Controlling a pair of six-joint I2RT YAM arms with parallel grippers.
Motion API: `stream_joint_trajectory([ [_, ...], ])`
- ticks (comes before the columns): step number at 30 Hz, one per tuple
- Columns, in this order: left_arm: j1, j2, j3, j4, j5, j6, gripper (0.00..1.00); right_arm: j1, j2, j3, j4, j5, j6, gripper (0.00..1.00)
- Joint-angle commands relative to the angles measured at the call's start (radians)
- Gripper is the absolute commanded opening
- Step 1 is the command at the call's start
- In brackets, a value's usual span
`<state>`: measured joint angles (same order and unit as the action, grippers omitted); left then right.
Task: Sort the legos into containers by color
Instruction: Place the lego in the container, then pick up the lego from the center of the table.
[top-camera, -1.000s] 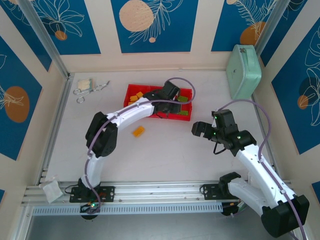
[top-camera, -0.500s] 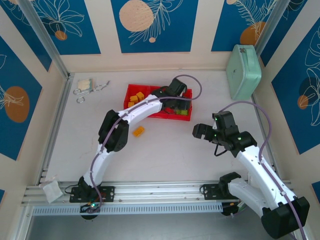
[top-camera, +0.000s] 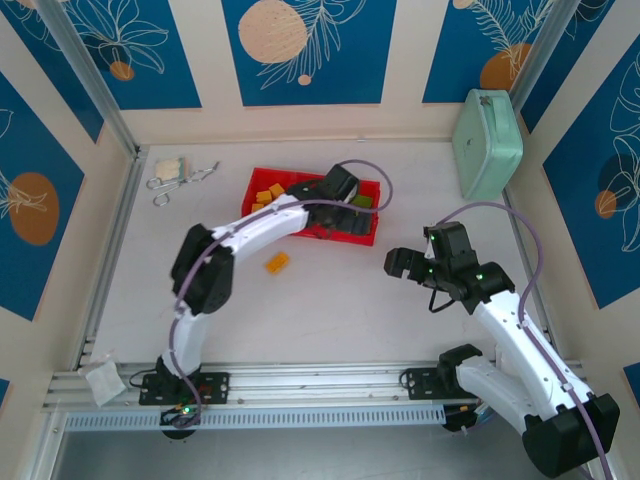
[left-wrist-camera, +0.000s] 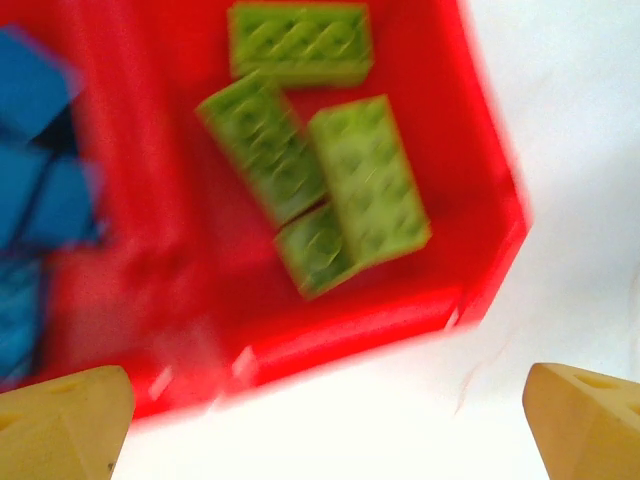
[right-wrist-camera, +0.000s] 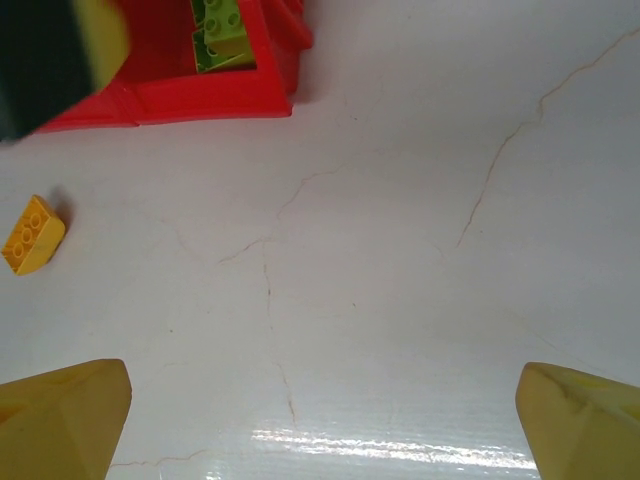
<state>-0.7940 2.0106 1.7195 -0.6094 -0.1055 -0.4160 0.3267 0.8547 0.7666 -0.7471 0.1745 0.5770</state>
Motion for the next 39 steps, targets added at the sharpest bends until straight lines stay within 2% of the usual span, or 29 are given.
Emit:
stream_joint_trajectory([
  [1,0.004,-0.196,-0.204,-0.011,-0.126,0.084,0.99,-0.005,0.008,0.036,0.011,-0.041,-0.008,0.99],
  [8,0.007,-0.480,-0.623,0.066,-0.138,0.203,0.99,-0.004,0.017,0.049,-0.008,-0.043,-0.015,0.99],
  [14,0.042,-0.579,-0.793,0.133,-0.137,0.270,0.99,0.001,0.017,0.030,0.015,-0.068,0.013,0.99],
  [19,0.141,-0.555,-0.823,0.175,-0.039,0.305,0.98,0.014,0.015,0.031,0.008,-0.060,0.022,0.99],
  [21,0.184,-0.545,-0.834,0.207,-0.001,0.319,0.90,0.017,0.012,0.037,-0.002,-0.051,0.019,0.99],
  [23,0.221,-0.543,-0.858,0.267,0.054,0.337,0.87,0.019,0.005,0.038,-0.011,-0.041,0.021,0.99],
  [28,0.250,-0.511,-0.857,0.322,0.108,0.370,0.85,0.020,-0.014,0.037,-0.030,-0.024,0.022,0.99],
  [34,0.257,-0.366,-0.772,0.292,0.206,0.372,0.78,0.020,-0.022,0.028,-0.034,-0.017,0.029,0.99],
  [39,0.262,-0.294,-0.749,0.295,0.190,0.356,0.76,0.020,-0.012,0.037,-0.036,-0.013,0.019,0.99],
])
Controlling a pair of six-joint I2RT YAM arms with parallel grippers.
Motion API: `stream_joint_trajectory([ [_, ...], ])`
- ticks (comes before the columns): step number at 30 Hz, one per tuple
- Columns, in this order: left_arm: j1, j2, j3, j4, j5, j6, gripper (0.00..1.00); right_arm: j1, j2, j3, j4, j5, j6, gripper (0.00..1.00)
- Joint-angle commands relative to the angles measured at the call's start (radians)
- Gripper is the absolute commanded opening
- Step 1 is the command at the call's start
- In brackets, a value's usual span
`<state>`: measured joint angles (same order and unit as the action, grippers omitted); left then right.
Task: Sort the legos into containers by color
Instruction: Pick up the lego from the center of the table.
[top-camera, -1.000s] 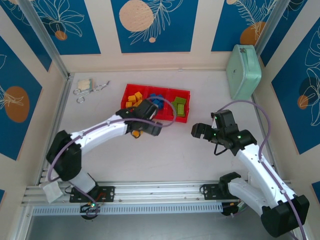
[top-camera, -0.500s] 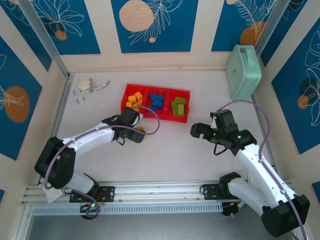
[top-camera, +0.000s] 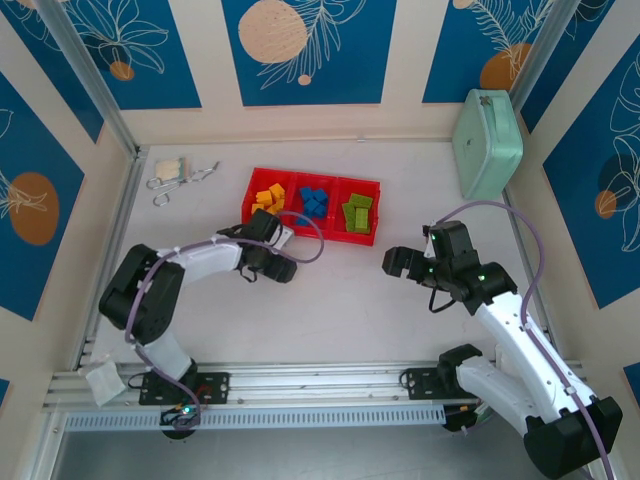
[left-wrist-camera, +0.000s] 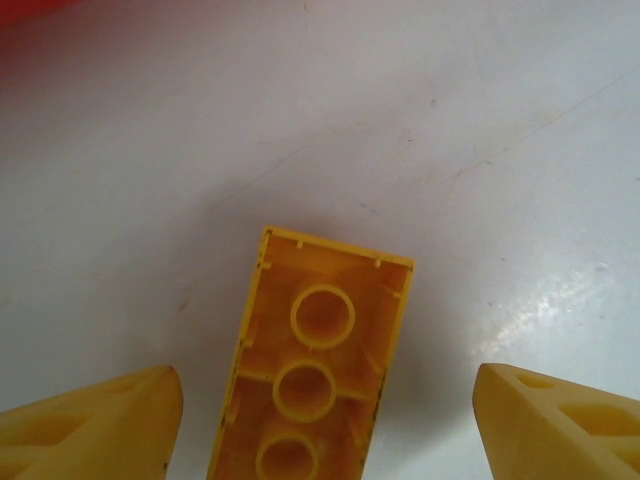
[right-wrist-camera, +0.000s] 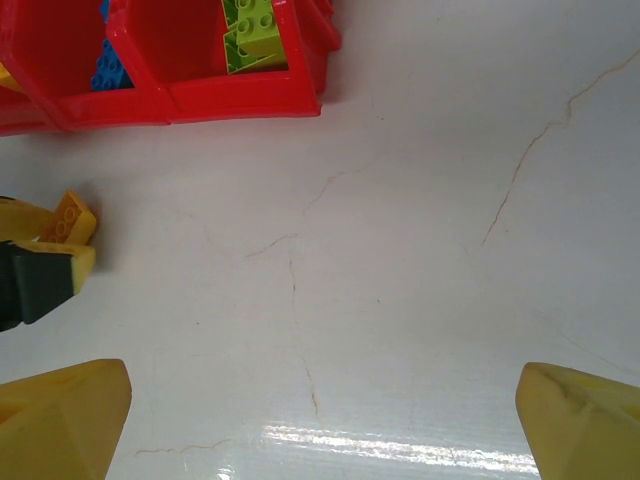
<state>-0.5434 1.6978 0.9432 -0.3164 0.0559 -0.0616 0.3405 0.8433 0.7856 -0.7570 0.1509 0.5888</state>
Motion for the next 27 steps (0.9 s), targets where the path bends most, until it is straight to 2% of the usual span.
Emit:
stream_joint_trajectory([
  [1,0.014,0.025,0.030,0.000,0.017,0.002,0.76,0.006,-0.001,0.019,-0.028,0.014,0.005,0.99],
  [10,0.018,0.019,0.025,-0.012,-0.030,-0.004,0.59,0.005,0.016,0.024,-0.007,0.005,-0.018,0.99],
  [13,0.017,0.014,0.023,-0.021,-0.032,-0.011,0.45,0.005,0.021,0.030,-0.008,0.010,-0.023,0.99],
  [17,0.017,0.048,0.056,-0.066,-0.055,-0.048,0.40,0.005,0.019,0.031,0.002,-0.003,-0.022,0.99],
  [20,0.018,0.061,0.086,-0.103,-0.070,-0.087,0.32,0.006,0.012,0.029,0.015,-0.014,-0.018,0.99],
  [23,0.019,0.002,0.083,-0.099,-0.087,-0.128,0.29,0.007,0.005,0.037,0.005,-0.006,-0.019,0.99],
  [27,0.033,-0.084,0.128,-0.163,-0.194,-0.203,0.31,0.009,-0.014,0.042,0.006,-0.002,-0.023,0.99],
])
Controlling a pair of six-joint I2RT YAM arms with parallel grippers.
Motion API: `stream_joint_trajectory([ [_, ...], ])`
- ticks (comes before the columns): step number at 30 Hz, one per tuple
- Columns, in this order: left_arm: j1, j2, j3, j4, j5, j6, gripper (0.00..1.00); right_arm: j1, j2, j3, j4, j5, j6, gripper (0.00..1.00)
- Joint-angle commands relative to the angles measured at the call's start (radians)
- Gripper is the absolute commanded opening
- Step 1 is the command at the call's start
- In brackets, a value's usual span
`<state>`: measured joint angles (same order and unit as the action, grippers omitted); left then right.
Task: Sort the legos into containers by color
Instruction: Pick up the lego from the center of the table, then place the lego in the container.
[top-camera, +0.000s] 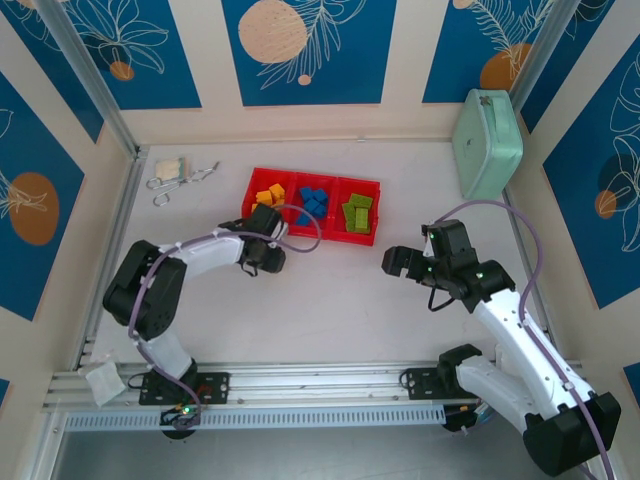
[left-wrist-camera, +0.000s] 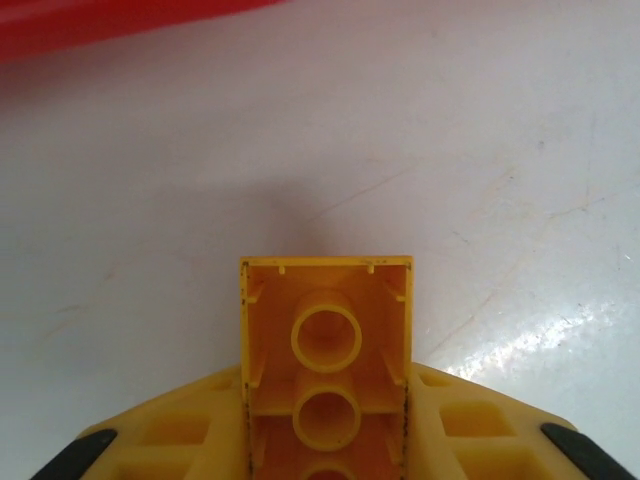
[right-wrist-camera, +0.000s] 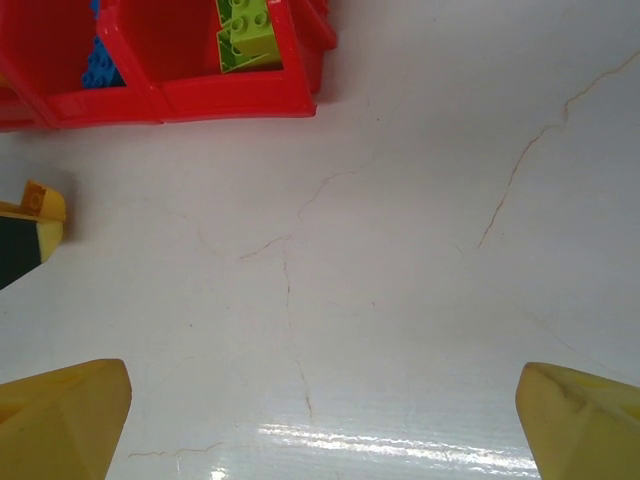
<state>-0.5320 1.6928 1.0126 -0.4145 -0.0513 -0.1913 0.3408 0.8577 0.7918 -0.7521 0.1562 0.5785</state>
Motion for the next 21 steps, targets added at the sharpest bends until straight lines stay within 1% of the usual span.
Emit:
stream_joint_trajectory([
  [1,0.038,-0.090,0.082,-0.086,-0.091,-0.091,0.31,0.010,-0.037,0.035,0.007,-0.009,-0.011,0.99],
  [5,0.118,-0.095,0.165,-0.113,-0.056,-0.139,0.31,0.017,-0.055,0.037,0.029,-0.011,-0.009,0.99],
  [9,0.166,-0.026,0.280,-0.126,-0.063,-0.152,0.29,0.020,-0.038,0.050,0.021,-0.005,-0.019,0.99],
  [16,0.176,0.188,0.530,-0.160,-0.046,-0.157,0.29,0.031,-0.041,0.049,0.016,0.014,-0.032,0.99],
  [19,0.175,0.254,0.609,-0.179,-0.042,-0.157,0.30,0.033,-0.050,0.040,0.002,0.023,-0.040,0.99],
  [21,0.176,0.284,0.643,-0.194,-0.059,-0.160,0.29,0.034,-0.065,0.030,-0.010,0.035,-0.042,0.99],
])
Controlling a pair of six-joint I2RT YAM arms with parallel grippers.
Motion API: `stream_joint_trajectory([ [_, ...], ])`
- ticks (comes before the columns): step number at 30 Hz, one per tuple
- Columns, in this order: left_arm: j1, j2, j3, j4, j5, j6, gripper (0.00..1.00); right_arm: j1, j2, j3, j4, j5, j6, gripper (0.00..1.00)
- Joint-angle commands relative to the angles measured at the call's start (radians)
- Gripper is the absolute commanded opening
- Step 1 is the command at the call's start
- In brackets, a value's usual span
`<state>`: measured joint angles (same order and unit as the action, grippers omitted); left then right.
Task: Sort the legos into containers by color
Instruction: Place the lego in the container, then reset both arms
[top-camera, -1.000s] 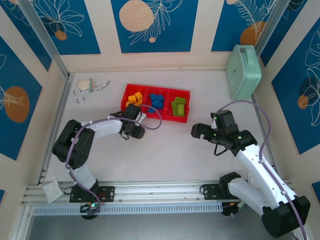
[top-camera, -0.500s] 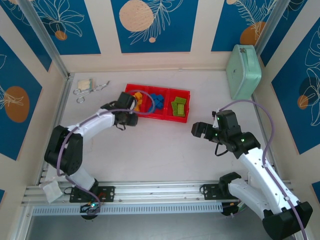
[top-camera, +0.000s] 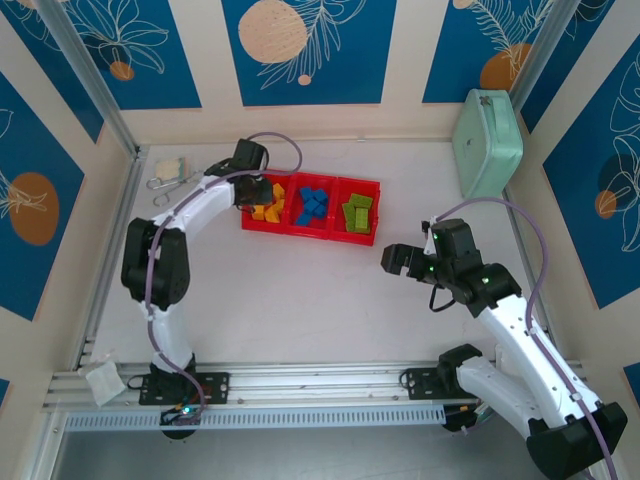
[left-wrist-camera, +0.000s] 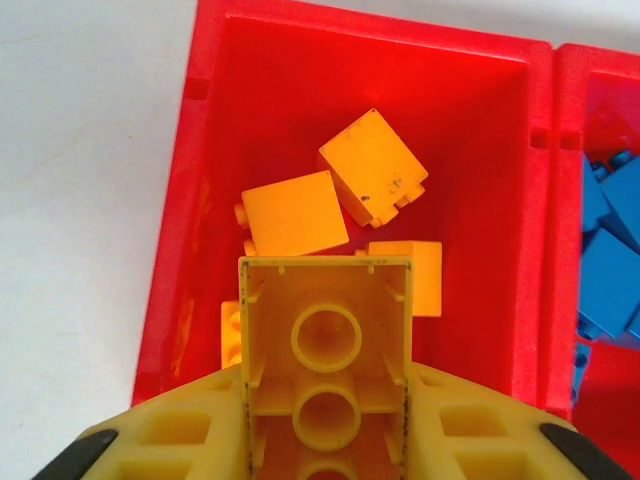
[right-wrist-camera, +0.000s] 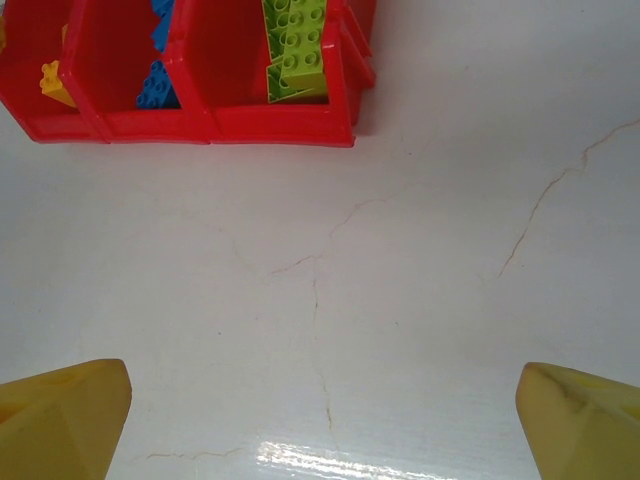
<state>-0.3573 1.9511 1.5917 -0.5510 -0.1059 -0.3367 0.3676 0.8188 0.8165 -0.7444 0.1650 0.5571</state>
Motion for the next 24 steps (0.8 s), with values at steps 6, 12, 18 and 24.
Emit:
stream_joint_trajectory([
  [6,0.014,0.059,0.104,-0.056,0.040,-0.036,0.39,0.007,-0.047,-0.010,-0.006,0.028,-0.034,0.99],
  [12,0.019,0.005,0.035,0.003,0.054,-0.042,0.55,0.008,0.003,0.023,0.012,0.017,-0.031,0.99],
  [18,0.039,-0.159,-0.146,0.111,0.109,-0.058,0.78,0.010,0.021,0.006,0.044,0.043,-0.007,0.99],
  [24,0.044,-0.468,-0.415,0.234,0.102,-0.021,0.89,-0.012,0.053,-0.017,0.078,0.146,-0.046,0.99],
])
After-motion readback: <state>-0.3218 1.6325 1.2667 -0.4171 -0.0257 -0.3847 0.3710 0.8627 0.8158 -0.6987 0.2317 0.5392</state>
